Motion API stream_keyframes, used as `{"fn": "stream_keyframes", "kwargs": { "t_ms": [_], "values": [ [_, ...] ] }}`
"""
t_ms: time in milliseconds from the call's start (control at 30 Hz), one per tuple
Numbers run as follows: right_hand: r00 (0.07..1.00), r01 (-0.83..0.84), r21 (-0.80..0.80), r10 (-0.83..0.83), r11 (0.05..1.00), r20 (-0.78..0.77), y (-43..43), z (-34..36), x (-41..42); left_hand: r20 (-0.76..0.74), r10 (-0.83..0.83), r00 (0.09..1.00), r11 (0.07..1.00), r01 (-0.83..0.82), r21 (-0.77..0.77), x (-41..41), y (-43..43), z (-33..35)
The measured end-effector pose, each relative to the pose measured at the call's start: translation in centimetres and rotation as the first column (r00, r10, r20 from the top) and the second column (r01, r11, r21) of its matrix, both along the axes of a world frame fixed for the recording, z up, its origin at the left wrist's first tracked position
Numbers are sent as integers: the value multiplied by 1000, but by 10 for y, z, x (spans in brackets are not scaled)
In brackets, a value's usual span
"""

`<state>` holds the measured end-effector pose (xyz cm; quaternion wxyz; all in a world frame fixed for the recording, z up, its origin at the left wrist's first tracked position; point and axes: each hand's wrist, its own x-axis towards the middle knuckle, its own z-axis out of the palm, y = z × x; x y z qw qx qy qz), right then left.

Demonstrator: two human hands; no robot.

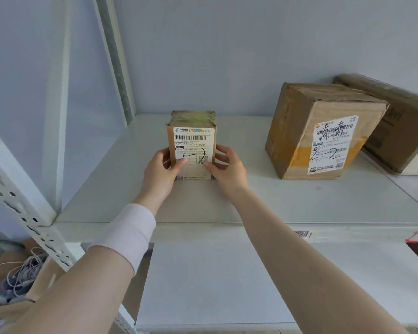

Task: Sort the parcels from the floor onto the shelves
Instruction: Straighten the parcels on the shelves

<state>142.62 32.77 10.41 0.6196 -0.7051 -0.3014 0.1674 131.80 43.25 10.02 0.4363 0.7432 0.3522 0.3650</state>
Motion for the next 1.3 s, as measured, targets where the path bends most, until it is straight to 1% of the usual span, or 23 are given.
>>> {"fn": "stream_keyframes", "kwargs": {
  "t_ms": [100, 433, 567, 667, 833, 967, 1067, 1167, 1300],
  "values": [
    [1000, 5, -10, -5, 1000, 13, 1, 1, -1, 5, -12, 1000, 1000, 12, 1, 0, 1, -2],
    [1000, 26, 0, -26, 1000, -17, 12, 5, -8, -23, -45, 999, 999, 46, 27, 3, 18, -7],
    [999, 35, -45, -35, 998, 8, 6, 3, -11, -19, -55, 998, 998, 55, 10, 1, 22, -13],
    [999, 49, -33, -49, 998, -5, -9, 3, -12, 3, -15, 1000, 1000, 15, -3, -8, 14, -16],
    [996, 88, -11, -88, 996, 3, -41, 12, -14, 111, 5, 994, 1000, -3, -23, -24, -8, -4],
    [992, 106, -25, -104, 994, 71, -63, 29, -24, 83, -12, 996, 998, 7, 58, -37, -39, 18],
    [985, 81, -40, -74, 996, 158, -80, 43, -38, 86, 3, 996, 991, -15, 132, -48, -65, 37],
    [969, 45, -15, -40, 999, 244, -100, 56, -51, 89, 31, 996, 975, -50, 219, -61, -92, 54],
    [936, 2, 24, -11, 1000, 351, -127, 79, -70, 104, 32, 994, 956, -61, 287, -81, -127, 83]
  ]
}}
